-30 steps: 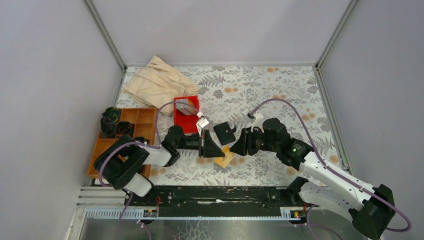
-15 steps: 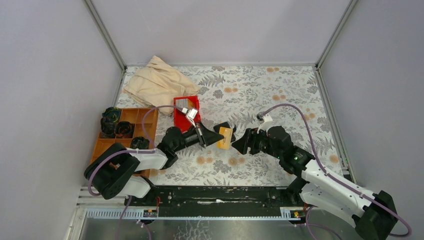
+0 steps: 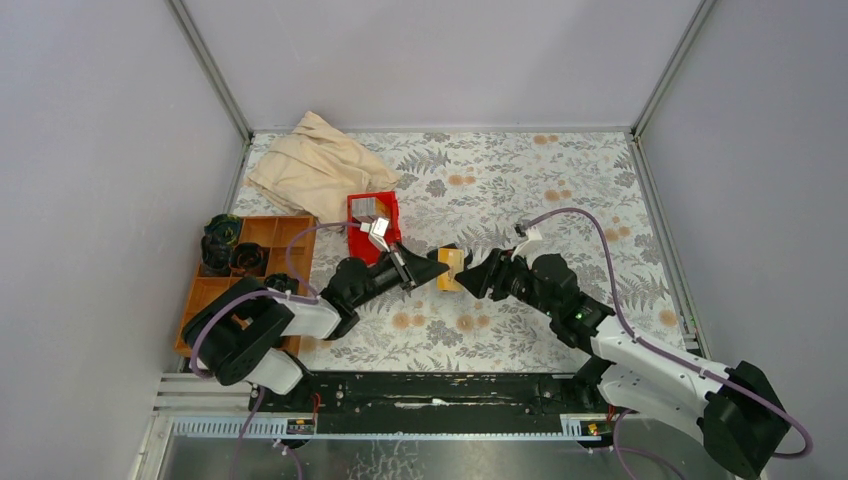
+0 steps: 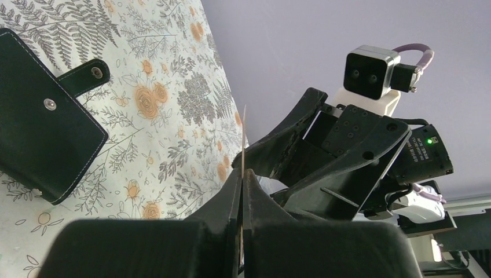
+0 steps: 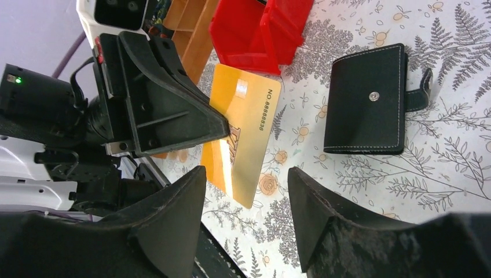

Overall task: Put the credit cards into the card holder
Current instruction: Pick up the credit card from the storage box.

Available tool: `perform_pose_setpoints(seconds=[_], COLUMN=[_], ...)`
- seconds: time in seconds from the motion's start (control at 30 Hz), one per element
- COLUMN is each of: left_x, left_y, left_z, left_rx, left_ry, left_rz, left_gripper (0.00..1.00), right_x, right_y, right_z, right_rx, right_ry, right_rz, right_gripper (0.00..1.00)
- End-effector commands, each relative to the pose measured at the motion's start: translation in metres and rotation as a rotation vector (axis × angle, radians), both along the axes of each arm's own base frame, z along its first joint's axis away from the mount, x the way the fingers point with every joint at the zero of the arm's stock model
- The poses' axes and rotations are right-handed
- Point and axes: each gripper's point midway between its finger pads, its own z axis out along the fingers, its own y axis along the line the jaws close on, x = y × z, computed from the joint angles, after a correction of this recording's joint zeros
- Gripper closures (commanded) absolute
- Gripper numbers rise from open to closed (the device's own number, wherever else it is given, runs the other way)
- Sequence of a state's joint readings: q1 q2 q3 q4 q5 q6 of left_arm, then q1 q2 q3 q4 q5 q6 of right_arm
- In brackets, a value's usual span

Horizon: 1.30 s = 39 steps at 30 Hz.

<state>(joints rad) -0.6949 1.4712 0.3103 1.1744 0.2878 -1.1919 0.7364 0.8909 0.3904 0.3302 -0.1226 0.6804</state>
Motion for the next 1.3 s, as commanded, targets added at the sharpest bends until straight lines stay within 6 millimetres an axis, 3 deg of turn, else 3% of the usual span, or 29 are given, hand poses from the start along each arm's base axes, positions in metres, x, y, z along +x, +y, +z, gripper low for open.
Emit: perform_pose_setpoints(seconds=[0.0,0.2,0.5,0.57,0.7,0.77,0.8,0.9,0.97,1.1,1.27], left_x=[-0.003,-0.006,-0.008,-0.008,-0.008,-0.008,-0.007,-0.003,0.001,0.012,0.023], left_y=[-0.001,-0.003,-0.005,-0.006,-0.006,-0.006,-0.005,0.001,0.007,0.021,0.035], left_z=[0.02,0.023,0.022,0.023,0.023,0.022,0.02,0.01,0.003,-0.017,-0.043], left_rx=[-0.111,-0.159,-0.207,-0.209,-0.208,-0.202,-0.196,-0.163,-0.132,-0.035,0.148], left_ry=[-0.026,-0.021,0.0,0.001,-0.004,-0.001,0.002,0.024,0.033,0.061,0.075], left_rz=[-0.008,-0.032,-0.051,-0.056,-0.062,-0.059,-0.057,-0.03,-0.002,0.066,0.157], left_gripper=[1.0,1.0,1.0,1.0,1.0,1.0,0.95,0.64,0.55,0.45,0.4], right_x=[0.008,0.01,0.008,0.009,0.01,0.011,0.012,0.014,0.016,0.022,0.036], right_y=[0.008,0.01,0.019,0.021,0.023,0.024,0.025,0.024,0.024,0.02,0.012], right_z=[0.02,0.017,0.016,0.016,0.019,0.022,0.023,0.027,0.028,0.029,0.025], right_rx=[0.09,0.113,0.168,0.177,0.192,0.196,0.196,0.182,0.158,0.085,-0.067], right_ry=[-0.046,-0.034,-0.011,-0.006,-0.004,-0.006,-0.009,-0.02,-0.028,-0.035,-0.021], right_rz=[-0.008,-0.012,0.015,0.015,0.021,0.025,0.028,0.028,0.028,0.013,-0.024], right_gripper=[0.39,0.43,0.58,0.66,0.95,1.0,1.0,1.0,1.0,1.0,1.0])
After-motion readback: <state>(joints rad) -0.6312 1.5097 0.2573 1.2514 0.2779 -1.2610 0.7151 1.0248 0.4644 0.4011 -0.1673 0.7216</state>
